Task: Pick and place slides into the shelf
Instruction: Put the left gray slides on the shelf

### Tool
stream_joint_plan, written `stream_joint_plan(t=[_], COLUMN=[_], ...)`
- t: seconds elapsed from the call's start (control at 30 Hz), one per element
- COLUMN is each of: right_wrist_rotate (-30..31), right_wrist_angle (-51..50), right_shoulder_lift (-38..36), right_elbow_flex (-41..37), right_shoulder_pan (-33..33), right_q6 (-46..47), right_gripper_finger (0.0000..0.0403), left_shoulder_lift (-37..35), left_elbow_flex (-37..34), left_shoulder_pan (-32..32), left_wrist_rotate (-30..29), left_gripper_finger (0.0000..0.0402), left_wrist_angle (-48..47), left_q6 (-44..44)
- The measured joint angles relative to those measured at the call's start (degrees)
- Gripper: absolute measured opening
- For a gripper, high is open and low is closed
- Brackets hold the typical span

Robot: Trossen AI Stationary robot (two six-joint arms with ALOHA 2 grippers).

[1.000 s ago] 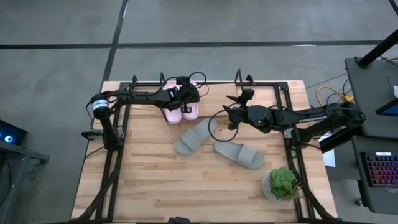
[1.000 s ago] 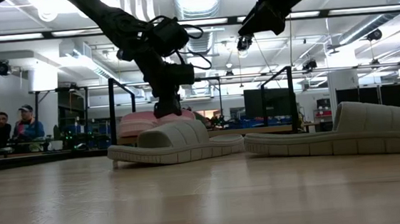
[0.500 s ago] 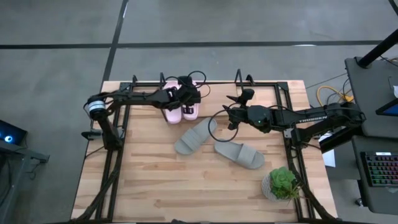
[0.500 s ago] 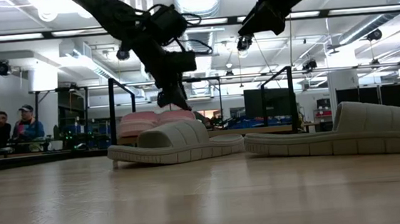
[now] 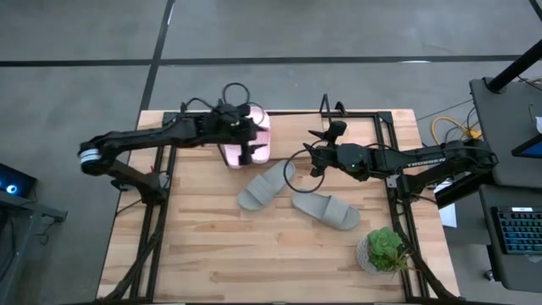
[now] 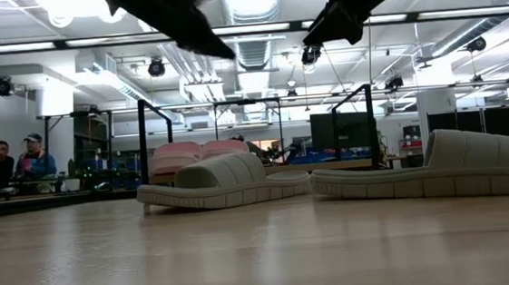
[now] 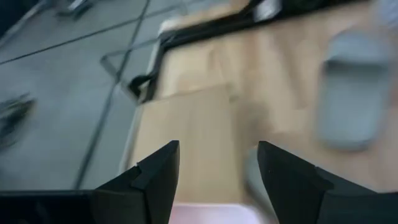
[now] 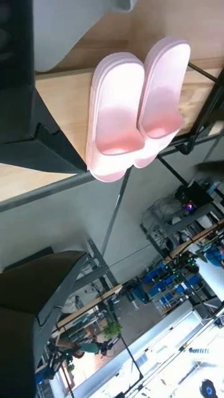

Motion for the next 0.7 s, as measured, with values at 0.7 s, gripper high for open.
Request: stream_joint_plan(t=[0.7], right_wrist_rotate=[0.0], right_wrist_angle=[-1.8], right_shoulder_lift=[0.0], right_elbow_flex=[0.0], right_shoulder_pan=[0.0], right_q6=[1.7], right_gripper_finger=[0.0205], left_shoulder_lift=[-14.5], left_elbow_flex=[-16.4], left_shoulder_pan=[-18.8], left_wrist_rotate=[-19.8], left_gripper_finger=[0.0200], left_wrist_angle=[-1.4], left_q6=[-4.1])
